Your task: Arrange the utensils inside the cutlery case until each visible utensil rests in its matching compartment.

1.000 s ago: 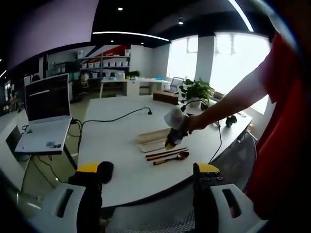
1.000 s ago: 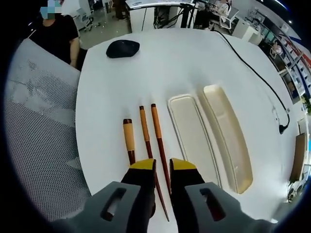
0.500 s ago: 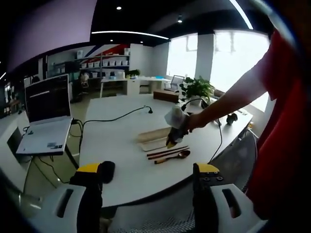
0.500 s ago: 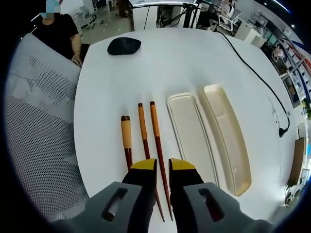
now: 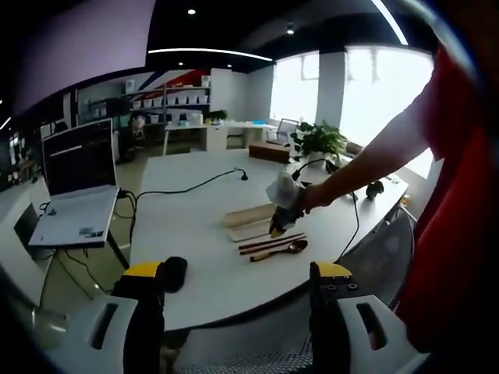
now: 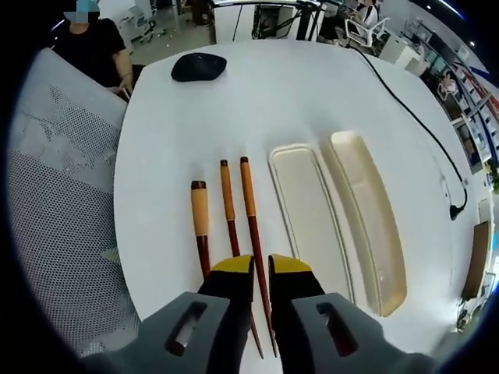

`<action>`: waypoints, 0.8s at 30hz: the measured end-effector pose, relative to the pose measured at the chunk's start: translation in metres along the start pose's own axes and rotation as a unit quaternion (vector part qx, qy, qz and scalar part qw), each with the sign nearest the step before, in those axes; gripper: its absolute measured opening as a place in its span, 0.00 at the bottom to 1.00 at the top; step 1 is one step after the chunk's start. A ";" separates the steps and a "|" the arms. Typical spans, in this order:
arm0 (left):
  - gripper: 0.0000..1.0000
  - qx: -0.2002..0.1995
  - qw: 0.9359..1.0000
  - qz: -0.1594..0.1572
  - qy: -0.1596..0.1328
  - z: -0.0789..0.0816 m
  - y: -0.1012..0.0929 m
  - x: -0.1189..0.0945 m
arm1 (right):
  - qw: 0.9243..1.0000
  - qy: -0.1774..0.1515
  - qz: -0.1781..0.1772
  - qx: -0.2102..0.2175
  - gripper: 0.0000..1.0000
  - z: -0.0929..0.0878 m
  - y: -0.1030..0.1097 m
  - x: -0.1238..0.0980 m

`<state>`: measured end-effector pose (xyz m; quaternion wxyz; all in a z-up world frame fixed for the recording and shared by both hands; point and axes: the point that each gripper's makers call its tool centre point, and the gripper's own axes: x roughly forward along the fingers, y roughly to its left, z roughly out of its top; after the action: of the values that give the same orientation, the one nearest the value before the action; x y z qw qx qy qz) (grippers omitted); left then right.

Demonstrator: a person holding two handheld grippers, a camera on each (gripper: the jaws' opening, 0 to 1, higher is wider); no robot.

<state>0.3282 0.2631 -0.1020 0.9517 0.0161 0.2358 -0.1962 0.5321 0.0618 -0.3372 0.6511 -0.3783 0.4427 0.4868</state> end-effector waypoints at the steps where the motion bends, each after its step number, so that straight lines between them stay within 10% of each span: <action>1: 0.78 -0.003 1.000 0.000 -0.004 0.000 0.000 0.000 | 1.000 -0.002 0.001 -0.002 0.04 0.001 0.000 0.000; 24: 0.78 0.009 1.000 -0.007 0.012 -0.007 -0.003 0.004 | 1.000 0.008 0.012 -0.018 0.05 0.003 0.001 0.011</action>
<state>0.3272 0.2592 -0.1099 0.9470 0.0253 0.2459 -0.2050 0.5335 0.0675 -0.3468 0.6351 -0.3882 0.4434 0.4993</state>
